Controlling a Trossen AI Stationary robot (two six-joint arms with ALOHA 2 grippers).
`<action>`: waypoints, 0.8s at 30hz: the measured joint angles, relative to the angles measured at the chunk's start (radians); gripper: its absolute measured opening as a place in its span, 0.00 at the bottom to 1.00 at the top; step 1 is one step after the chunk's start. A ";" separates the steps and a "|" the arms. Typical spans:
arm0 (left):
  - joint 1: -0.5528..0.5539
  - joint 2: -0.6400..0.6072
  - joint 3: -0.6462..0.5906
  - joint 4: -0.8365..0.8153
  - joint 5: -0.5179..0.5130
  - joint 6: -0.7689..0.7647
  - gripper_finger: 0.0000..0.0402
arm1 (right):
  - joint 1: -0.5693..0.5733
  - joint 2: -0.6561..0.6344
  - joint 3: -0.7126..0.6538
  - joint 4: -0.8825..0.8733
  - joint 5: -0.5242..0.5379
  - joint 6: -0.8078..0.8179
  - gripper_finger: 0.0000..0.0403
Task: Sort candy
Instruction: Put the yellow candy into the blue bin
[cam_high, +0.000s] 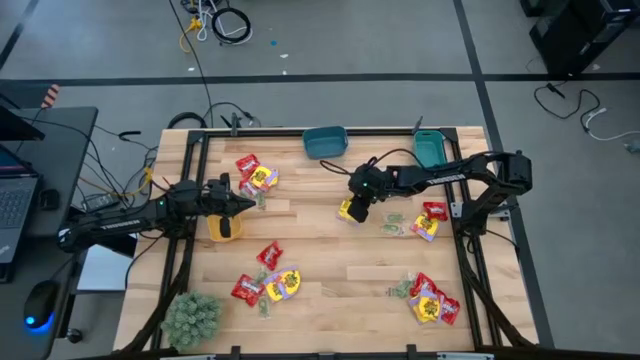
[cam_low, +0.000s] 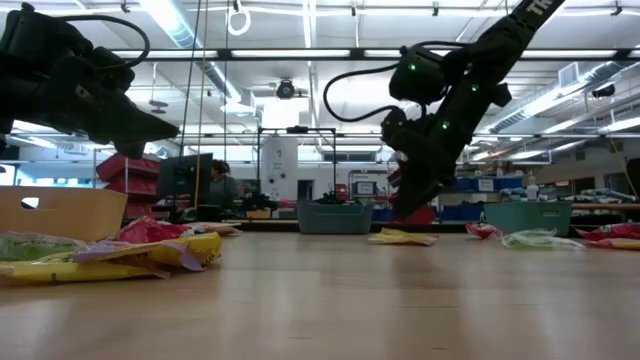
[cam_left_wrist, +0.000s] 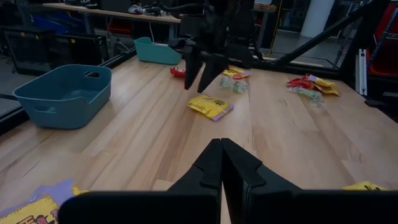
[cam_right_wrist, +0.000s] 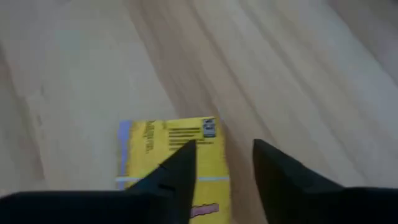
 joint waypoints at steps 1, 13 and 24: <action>0.000 0.000 0.000 0.000 0.000 0.000 0.02 | -0.007 0.006 0.000 0.005 0.000 0.000 0.42; 0.000 0.048 0.000 0.000 0.000 0.000 0.02 | -0.038 0.159 0.003 0.137 -0.105 -0.066 0.43; 0.000 0.081 0.000 0.004 0.001 -0.001 0.02 | -0.046 0.137 0.002 0.146 -0.121 -0.097 0.02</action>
